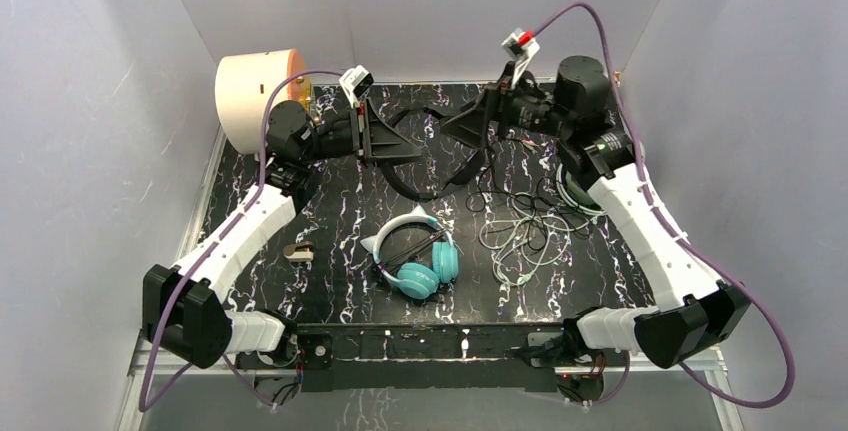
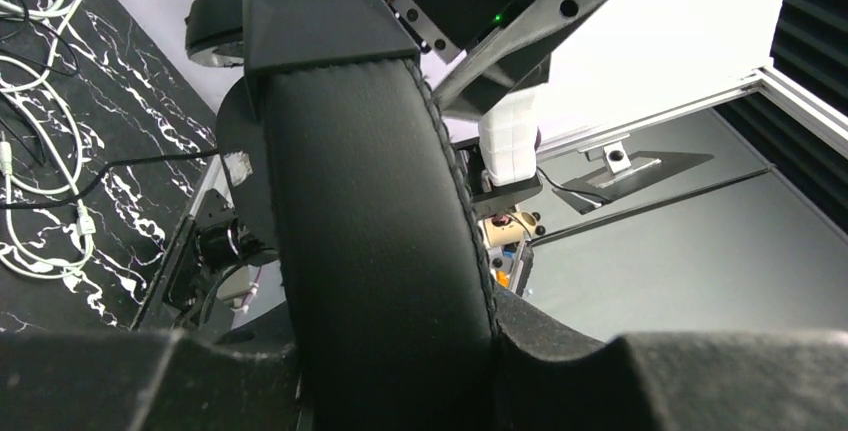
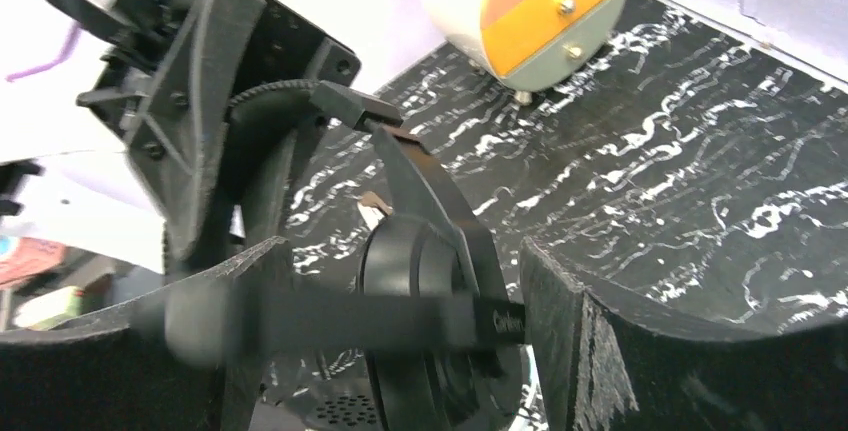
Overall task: Wrap the headphones
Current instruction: Pick up the headphones from the center of the board.
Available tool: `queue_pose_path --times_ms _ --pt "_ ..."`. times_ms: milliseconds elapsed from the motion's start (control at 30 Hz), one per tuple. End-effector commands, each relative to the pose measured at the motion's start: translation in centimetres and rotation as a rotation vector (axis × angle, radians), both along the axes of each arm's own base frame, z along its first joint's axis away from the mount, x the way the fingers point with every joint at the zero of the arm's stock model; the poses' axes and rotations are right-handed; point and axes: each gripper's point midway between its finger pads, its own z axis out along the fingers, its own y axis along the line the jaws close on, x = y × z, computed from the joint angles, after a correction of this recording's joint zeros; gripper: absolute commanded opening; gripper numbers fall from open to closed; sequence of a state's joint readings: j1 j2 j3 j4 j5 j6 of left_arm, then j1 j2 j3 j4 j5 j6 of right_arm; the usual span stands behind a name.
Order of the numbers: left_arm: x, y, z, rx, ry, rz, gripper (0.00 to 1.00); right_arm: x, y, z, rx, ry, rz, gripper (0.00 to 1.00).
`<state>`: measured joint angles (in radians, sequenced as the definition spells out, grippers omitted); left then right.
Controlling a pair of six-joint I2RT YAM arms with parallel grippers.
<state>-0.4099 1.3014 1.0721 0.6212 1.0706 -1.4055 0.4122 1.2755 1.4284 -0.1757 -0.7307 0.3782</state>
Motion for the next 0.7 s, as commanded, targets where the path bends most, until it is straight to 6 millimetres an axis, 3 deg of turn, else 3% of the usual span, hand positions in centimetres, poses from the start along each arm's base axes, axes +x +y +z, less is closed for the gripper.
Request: queue_pose_path --times_ms 0,267,467,667 --pt "-1.2 -0.1 2.0 -0.029 -0.065 0.014 0.00 1.2 0.5 -2.1 -0.172 -0.119 -0.116 0.85" --pt "-1.5 0.0 1.9 -0.020 -0.040 0.031 0.00 0.9 0.0 -2.8 -0.238 -0.297 -0.171 0.65" --pt "-1.2 0.0 1.7 0.000 -0.031 0.050 0.00 1.9 -1.6 -4.6 -0.302 -0.280 -0.266 0.96" --pt "-0.7 -0.3 2.5 -0.004 -0.029 0.043 0.00 0.2 -0.8 -5.9 -0.220 -0.166 -0.195 0.99"
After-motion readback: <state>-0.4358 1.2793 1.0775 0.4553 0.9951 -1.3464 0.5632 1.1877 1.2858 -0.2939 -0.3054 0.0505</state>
